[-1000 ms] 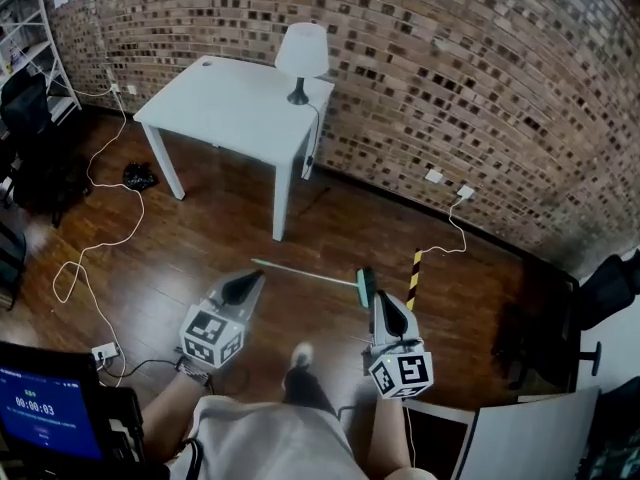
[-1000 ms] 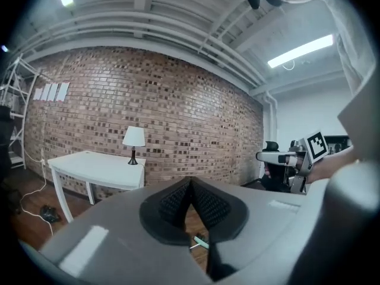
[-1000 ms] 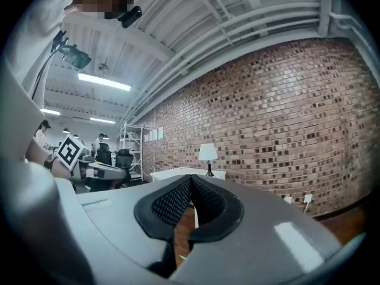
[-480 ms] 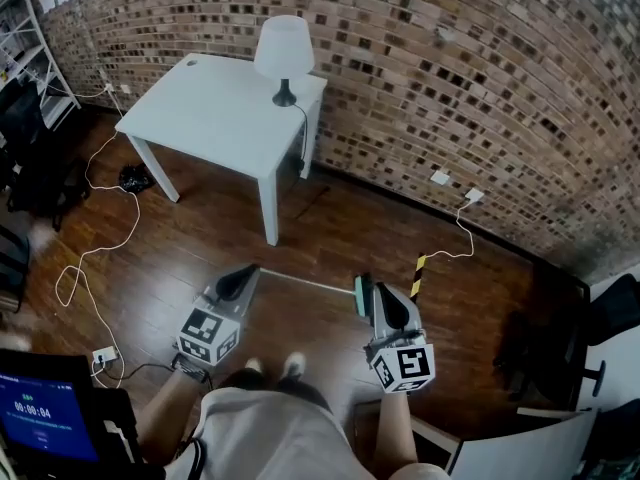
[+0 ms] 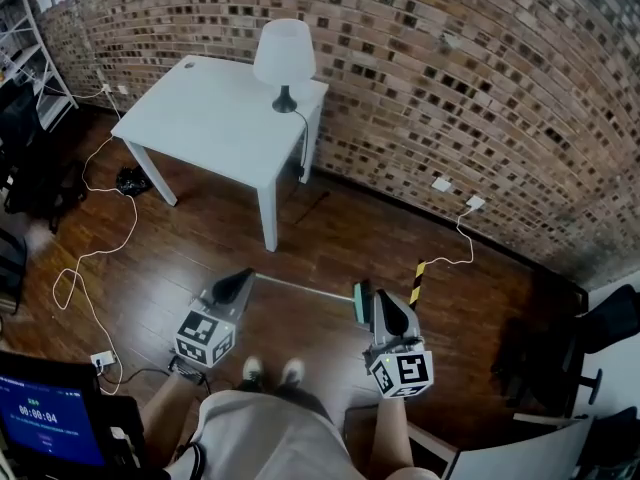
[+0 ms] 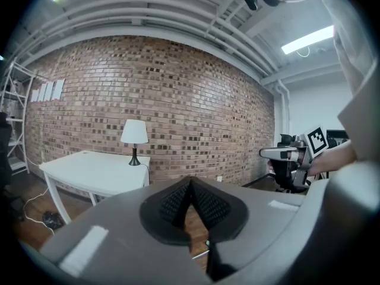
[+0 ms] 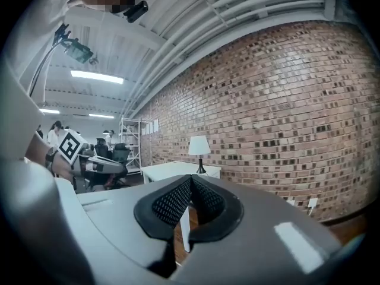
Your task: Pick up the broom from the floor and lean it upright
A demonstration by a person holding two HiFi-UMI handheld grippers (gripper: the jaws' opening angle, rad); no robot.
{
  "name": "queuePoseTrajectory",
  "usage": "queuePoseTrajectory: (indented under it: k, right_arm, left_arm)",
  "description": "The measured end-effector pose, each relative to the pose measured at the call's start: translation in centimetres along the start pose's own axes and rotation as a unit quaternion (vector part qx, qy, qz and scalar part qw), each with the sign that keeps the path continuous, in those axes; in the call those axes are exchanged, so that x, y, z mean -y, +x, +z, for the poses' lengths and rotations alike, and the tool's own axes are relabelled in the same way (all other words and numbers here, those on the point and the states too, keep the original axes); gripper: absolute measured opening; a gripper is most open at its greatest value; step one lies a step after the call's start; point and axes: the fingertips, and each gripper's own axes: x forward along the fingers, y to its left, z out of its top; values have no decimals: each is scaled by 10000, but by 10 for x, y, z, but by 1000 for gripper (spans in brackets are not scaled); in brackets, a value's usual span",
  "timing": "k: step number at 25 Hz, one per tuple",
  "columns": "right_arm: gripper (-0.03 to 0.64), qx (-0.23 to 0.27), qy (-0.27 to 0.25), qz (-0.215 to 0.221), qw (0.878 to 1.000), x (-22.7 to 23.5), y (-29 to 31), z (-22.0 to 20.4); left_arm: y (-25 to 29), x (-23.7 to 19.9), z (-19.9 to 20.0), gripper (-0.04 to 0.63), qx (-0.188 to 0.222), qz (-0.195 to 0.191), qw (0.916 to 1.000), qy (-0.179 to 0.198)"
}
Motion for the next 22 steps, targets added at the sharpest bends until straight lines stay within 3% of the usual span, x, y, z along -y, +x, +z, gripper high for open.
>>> queuePoseTrajectory:
  k: [4, 13, 22]
  right_arm:
    - [21, -100, -118, 113, 9998, 0, 16, -4]
    - [51, -675, -425, 999, 9918, -19, 76, -38]
    - [58, -1346, -359, 1323, 9814, -29, 153, -103]
  left_arm:
    - [5, -10, -7, 0, -103, 162, 9998, 25]
    - [17, -54, -30, 0, -318, 874, 9956, -118]
    - [60, -98, -75, -2, -865, 745, 9934, 50]
